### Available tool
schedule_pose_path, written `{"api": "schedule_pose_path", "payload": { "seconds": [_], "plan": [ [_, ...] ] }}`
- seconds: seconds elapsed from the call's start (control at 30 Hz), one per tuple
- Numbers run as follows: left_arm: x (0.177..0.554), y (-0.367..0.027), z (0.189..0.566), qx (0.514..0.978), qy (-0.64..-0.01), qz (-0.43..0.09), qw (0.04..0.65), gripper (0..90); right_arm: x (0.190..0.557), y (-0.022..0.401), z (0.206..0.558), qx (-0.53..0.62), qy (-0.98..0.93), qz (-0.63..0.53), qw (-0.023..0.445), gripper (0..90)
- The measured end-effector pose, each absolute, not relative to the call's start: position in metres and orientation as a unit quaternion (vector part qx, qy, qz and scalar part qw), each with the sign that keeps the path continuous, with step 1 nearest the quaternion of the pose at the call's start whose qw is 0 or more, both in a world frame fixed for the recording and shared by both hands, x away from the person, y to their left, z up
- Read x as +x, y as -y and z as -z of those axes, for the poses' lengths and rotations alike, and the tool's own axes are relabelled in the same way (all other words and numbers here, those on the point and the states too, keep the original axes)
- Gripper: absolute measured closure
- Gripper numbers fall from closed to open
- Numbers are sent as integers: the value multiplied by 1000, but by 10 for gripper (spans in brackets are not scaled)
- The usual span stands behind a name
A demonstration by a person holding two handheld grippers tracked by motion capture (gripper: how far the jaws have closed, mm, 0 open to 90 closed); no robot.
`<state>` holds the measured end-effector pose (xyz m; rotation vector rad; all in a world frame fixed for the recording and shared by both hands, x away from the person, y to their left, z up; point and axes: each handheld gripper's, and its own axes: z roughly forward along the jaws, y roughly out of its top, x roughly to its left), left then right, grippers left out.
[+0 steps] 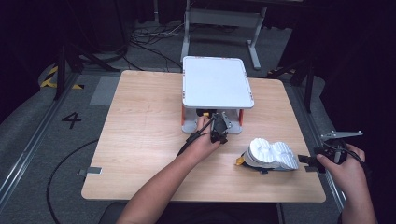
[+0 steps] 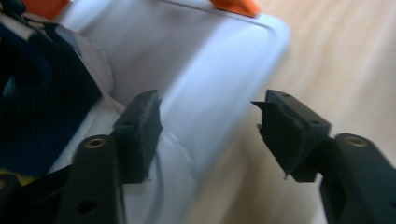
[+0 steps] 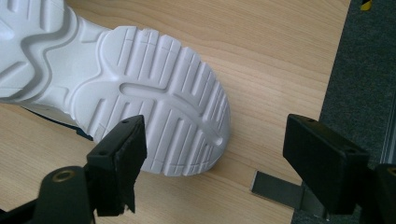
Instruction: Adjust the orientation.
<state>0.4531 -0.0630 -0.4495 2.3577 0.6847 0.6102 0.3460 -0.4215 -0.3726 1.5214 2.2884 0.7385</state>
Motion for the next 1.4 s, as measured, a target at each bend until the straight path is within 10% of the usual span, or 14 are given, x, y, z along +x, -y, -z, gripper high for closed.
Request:
{"api": "schedule_pose_path", "payload": {
  "seconds": [0.4, 1.1, 1.4],
  "plan": [
    [442, -5, 433, 849, -388, -233, 275, 364, 346, 414, 369, 517, -801, -260, 152, 220],
    [446, 63, 441, 865, -301, -235, 325, 366, 341, 419, 370, 518, -801, -259, 151, 216],
    [466, 60, 457, 855, -268, -278, 347, 504, 343, 414, 371, 511, -807, -257, 149, 216]
  ]
}}
